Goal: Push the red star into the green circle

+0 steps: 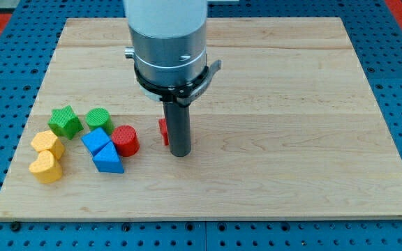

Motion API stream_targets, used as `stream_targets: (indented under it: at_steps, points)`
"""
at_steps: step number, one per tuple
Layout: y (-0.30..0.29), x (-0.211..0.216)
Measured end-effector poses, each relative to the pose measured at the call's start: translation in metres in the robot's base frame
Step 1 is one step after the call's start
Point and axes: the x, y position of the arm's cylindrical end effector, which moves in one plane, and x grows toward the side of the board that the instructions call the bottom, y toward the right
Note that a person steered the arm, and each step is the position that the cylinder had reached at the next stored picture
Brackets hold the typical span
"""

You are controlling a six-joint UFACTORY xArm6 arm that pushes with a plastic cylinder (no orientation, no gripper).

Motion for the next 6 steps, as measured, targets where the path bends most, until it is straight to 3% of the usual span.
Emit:
stream_targets:
  at_steps: [1, 3, 6]
  points:
    - [0.081, -0.003]
    - [-0.062, -0.024]
    - [0.013, -0.036]
